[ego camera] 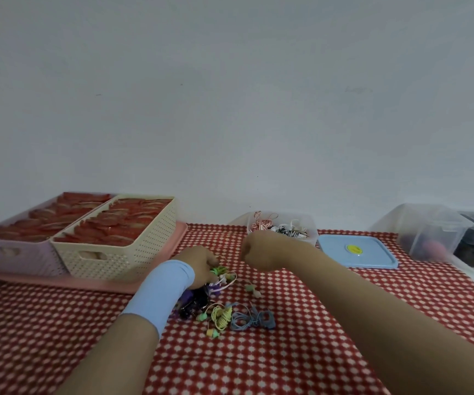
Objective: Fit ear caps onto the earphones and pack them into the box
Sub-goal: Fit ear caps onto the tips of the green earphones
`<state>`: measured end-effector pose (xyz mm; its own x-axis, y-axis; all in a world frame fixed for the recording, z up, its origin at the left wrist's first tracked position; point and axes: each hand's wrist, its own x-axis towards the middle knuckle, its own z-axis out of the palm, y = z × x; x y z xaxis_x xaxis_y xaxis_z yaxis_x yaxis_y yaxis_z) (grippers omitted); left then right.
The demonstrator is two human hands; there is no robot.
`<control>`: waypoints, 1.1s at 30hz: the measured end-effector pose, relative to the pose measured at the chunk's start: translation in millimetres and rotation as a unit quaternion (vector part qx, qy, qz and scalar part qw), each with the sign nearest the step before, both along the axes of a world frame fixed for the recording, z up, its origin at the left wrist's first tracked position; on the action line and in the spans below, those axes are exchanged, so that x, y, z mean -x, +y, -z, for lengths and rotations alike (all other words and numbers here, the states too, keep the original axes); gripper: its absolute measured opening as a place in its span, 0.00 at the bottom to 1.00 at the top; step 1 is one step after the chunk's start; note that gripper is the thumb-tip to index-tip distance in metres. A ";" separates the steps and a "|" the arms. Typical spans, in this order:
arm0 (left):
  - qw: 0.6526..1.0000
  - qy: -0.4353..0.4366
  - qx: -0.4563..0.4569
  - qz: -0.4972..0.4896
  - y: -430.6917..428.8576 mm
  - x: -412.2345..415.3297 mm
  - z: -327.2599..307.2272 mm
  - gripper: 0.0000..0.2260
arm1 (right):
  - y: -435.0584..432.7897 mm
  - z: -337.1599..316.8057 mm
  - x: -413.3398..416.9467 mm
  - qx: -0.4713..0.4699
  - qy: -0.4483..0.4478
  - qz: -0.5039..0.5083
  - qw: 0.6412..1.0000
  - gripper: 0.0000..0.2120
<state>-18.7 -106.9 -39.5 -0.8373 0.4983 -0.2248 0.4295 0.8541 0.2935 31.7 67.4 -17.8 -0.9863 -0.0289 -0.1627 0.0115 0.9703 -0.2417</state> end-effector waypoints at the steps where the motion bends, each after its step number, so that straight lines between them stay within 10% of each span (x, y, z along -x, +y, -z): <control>1: 1.000 0.001 -0.016 -0.005 -0.7 0.2 -1.2 0.19 | -3.5 4.4 4.7 -0.013 0.028 0.003 1.000 0.14; 8: 0.974 -0.029 -0.223 -0.040 -7.2 2.0 -14.4 0.16 | -2.8 9.4 10.7 0.194 0.021 0.013 0.981 0.33; 15: 0.905 -0.090 -0.412 -0.052 14.7 -0.4 -33.6 0.08 | 26.3 -6.7 -5.4 0.406 0.074 0.033 0.910 0.10; 26: 0.823 -0.253 -0.508 -0.023 99.4 -34.8 -47.2 0.15 | 111.9 -15.3 -63.2 0.472 0.023 0.073 0.878 0.18; 30: 0.859 -0.276 -0.431 -0.016 128.4 -47.9 -45.2 0.12 | 141.7 -12.6 -77.0 0.364 0.009 0.086 0.928 0.09; 33: 0.969 -0.106 -0.218 0.035 139.7 -40.3 -35.3 0.11 | 156.5 -11.5 -84.5 0.278 -0.049 0.086 0.955 0.02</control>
